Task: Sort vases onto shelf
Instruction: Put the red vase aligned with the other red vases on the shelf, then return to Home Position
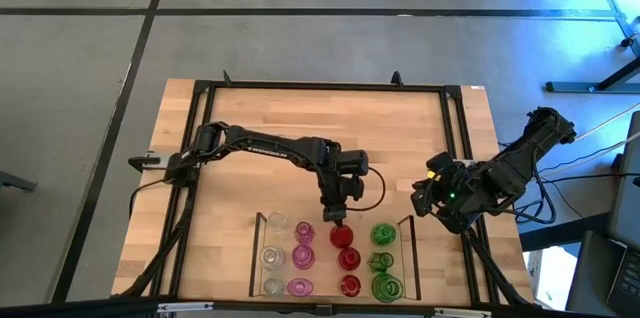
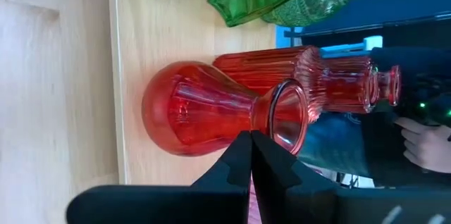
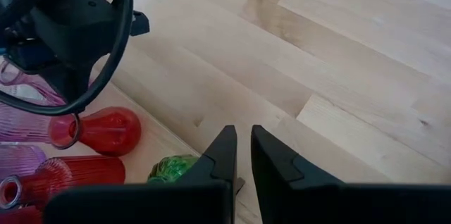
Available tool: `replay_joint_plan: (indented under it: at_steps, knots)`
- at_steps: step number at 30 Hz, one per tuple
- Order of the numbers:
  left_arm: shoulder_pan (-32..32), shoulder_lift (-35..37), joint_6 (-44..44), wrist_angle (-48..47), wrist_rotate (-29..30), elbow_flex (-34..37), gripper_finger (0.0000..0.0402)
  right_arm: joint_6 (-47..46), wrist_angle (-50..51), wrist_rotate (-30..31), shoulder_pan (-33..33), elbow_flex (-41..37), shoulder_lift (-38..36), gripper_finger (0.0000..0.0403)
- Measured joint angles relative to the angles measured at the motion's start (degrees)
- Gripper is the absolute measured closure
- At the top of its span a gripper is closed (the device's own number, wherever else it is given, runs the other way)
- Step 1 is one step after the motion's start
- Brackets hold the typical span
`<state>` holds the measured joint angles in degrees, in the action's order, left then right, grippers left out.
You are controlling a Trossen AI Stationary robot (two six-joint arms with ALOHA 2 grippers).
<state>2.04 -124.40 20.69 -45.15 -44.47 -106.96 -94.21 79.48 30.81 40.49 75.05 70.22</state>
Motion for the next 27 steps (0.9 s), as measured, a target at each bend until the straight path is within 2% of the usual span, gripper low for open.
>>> replay_joint_plan:
  at_steps: [6, 12, 16, 20, 24, 27]
  knots:
    - [-1.1, 0.0, -1.2, 1.0, 5.4, 0.0, 0.0399, 0.0, 0.0, 0.0, 0.0, 0.0, 0.0, 0.0374]
    - [-3.7, 0.0, -1.6, 4.0, 6.4, 0.0, 0.0399, -0.3, 0.0, 1.2, 0.0, 0.1, 0.0, 0.0374]
    - [-5.4, 1.9, -3.7, 4.6, 8.4, 0.0, 0.0399, 0.3, 0.0, 5.5, 0.0, 2.2, 0.0, 0.0374]
    - [-8.0, 6.5, -6.1, 7.7, 10.0, 0.0, 0.0399, 3.2, 0.0, 16.9, 0.1, 4.9, 0.0, 0.0374]
    - [-10.2, 13.4, -7.6, 9.8, 14.5, 0.0, 0.0399, 4.5, 0.4, 35.8, 4.6, 5.9, -1.7, 0.0375]
    - [-10.9, 20.4, -10.3, 10.3, 19.2, 0.1, 0.0401, -0.4, 5.4, 49.1, 9.7, 5.9, -4.0, 0.0386]
